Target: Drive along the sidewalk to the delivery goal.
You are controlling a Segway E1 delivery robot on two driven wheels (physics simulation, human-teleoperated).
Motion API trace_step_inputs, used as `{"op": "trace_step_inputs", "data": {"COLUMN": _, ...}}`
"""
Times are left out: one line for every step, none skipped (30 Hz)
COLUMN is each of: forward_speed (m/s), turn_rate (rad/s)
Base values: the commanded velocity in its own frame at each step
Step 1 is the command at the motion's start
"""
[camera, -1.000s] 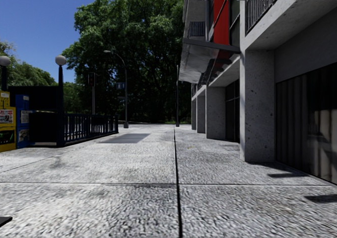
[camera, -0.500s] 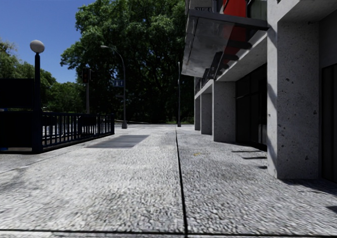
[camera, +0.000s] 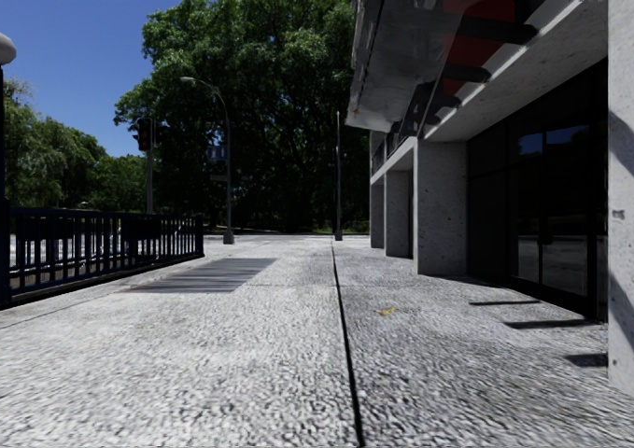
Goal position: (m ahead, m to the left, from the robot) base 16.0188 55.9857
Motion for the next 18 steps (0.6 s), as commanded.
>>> {"op": "trace_step_inputs", "data": {"forward_speed": 2.0, "turn_rate": 0.0}}
{"op": "trace_step_inputs", "data": {"forward_speed": 2.0, "turn_rate": 0.0}}
{"op": "trace_step_inputs", "data": {"forward_speed": 2.0, "turn_rate": 0.0}}
{"op": "trace_step_inputs", "data": {"forward_speed": 2.0, "turn_rate": 0.0}}
{"op": "trace_step_inputs", "data": {"forward_speed": 2.0, "turn_rate": 0.0}}
{"op": "trace_step_inputs", "data": {"forward_speed": 2.0, "turn_rate": 0.0}}
{"op": "trace_step_inputs", "data": {"forward_speed": 2.0, "turn_rate": 0.0}}
{"op": "trace_step_inputs", "data": {"forward_speed": 2.0, "turn_rate": 0.0}}
{"op": "trace_step_inputs", "data": {"forward_speed": 2.0, "turn_rate": 0.0}}
{"op": "trace_step_inputs", "data": {"forward_speed": 2.0, "turn_rate": 0.0}}
{"op": "trace_step_inputs", "data": {"forward_speed": 2.0, "turn_rate": 0.0}}
{"op": "trace_step_inputs", "data": {"forward_speed": 2.0, "turn_rate": 0.0}}
{"op": "trace_step_inputs", "data": {"forward_speed": 2.0, "turn_rate": 0.0}}
{"op": "trace_step_inputs", "data": {"forward_speed": 2.0, "turn_rate": 0.0}}
{"op": "trace_step_inputs", "data": {"forward_speed": 2.0, "turn_rate": 0.0}}
{"op": "trace_step_inputs", "data": {"forward_speed": 2.0, "turn_rate": 0.0}}
{"op": "trace_step_inputs", "data": {"forward_speed": 2.0, "turn_rate": 0.0}}
{"op": "trace_step_inputs", "data": {"forward_speed": 2.0, "turn_rate": 0.0}}
